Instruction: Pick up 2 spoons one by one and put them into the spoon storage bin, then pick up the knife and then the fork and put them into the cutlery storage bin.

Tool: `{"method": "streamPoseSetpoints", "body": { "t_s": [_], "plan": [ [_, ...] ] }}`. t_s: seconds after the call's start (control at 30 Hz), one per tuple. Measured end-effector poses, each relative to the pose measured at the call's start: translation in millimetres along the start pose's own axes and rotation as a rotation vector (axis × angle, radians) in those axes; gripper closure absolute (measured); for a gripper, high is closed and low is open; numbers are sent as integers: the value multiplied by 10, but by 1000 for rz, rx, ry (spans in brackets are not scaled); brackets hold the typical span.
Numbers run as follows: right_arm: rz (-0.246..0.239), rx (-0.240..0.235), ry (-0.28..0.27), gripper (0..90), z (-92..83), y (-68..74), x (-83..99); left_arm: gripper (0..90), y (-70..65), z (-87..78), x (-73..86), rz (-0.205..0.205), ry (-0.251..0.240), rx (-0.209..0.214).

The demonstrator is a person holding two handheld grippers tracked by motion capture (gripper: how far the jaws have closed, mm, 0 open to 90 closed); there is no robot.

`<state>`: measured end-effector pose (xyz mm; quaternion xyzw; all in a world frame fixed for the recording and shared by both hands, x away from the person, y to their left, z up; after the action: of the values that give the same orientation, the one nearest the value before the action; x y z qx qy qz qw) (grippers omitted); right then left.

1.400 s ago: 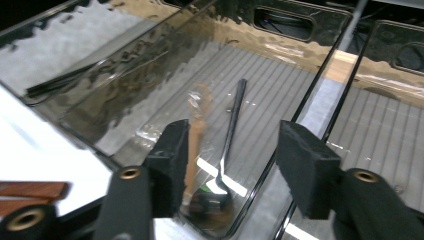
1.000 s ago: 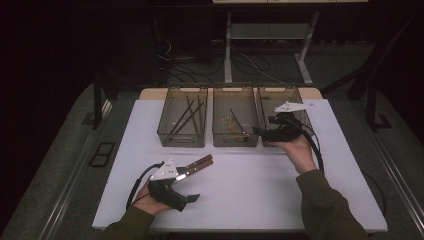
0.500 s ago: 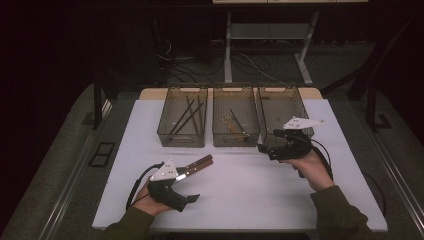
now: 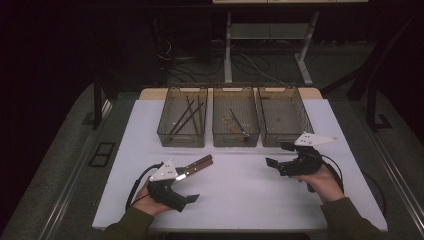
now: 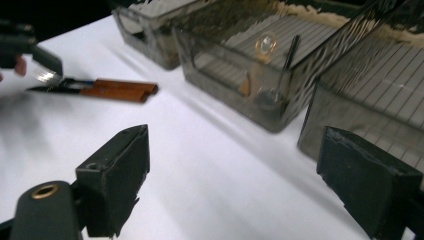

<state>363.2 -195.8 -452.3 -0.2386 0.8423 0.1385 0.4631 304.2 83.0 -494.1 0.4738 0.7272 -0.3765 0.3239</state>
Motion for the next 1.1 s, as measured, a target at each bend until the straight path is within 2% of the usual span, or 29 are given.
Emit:
{"method": "streamPoseSetpoints", "body": {
  "t_s": [0.23,0.43,0.53,0.63,0.87,1.1],
  "plan": [
    [-8,-4,7,136,-112,2,210,0,-1,0,1,0,4,-4],
    [17,-32,-7,126,-192,-14,324,0,2,-12,4,-1,0,-5],
    [32,-21,-23,125,-227,-31,358,0,-3,-11,3,0,3,-7],
    [25,-12,-40,125,-276,-22,414,0,-2,-18,-3,5,1,-8],
    [15,-12,-20,125,-297,26,608,0,3,-14,-2,3,4,-11],
    [-10,-8,9,125,-263,63,701,0,7,-21,-3,-1,1,-14]
  ]
}}
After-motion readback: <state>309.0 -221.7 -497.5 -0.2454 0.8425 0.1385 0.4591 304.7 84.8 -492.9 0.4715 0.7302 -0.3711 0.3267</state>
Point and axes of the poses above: each handheld gripper's, and its own axes: z roughly forward along the jaws, x roughly out of its underside, y roughly to its left, the point moved 10 cm from there along z, roughly forward along the jaws, and after that the axes turned 15 degrees about x, right-handed, at the moved point
